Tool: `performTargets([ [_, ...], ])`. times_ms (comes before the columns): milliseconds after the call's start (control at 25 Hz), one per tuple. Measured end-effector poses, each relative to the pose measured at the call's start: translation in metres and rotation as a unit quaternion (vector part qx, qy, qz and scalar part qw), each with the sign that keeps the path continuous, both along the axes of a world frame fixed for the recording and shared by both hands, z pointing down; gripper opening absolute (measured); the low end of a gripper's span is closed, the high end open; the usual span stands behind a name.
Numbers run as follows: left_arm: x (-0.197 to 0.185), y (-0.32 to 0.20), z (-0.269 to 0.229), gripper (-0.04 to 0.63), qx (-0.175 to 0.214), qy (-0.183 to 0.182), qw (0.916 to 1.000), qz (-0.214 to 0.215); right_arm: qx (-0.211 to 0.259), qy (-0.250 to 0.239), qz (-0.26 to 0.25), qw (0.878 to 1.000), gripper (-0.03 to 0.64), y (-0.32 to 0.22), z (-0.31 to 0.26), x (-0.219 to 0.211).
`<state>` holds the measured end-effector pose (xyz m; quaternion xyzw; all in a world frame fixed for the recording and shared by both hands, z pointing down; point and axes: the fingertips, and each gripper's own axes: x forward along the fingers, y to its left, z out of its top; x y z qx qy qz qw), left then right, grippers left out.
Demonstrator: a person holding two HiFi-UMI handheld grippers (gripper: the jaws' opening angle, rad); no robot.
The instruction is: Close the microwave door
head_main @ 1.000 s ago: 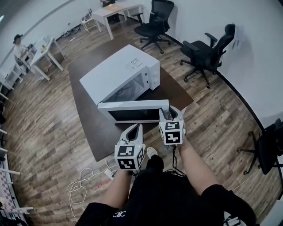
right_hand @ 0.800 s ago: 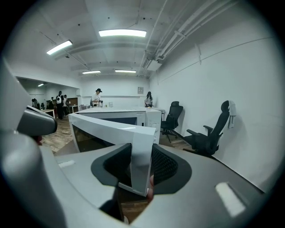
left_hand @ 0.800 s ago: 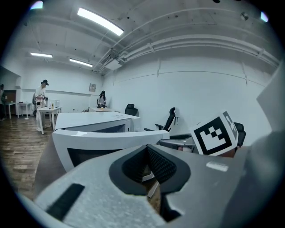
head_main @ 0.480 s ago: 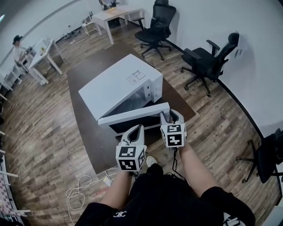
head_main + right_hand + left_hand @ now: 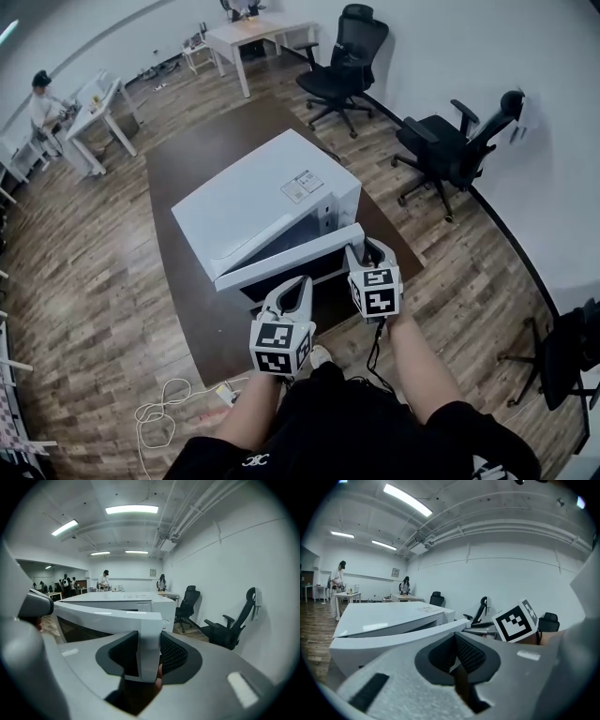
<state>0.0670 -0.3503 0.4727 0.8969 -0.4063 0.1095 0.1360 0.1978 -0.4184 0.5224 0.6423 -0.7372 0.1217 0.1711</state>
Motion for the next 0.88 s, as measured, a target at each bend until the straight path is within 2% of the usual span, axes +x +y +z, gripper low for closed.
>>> performTargets([
  [480, 0.007, -0.056, -0.005, 0.011, 0.005, 0.008, 1.0, -0.002, 0.009, 0.015, -0.03, 0.999, 0.156, -0.057, -0.001, -0.008],
  [880, 0.016, -0.089, -0.011, 0.011, 0.011, 0.018, 0.9996, 0.021, 0.011, 0.016, -0.03, 0.999, 0.152, -0.076, -0.002, -0.014],
])
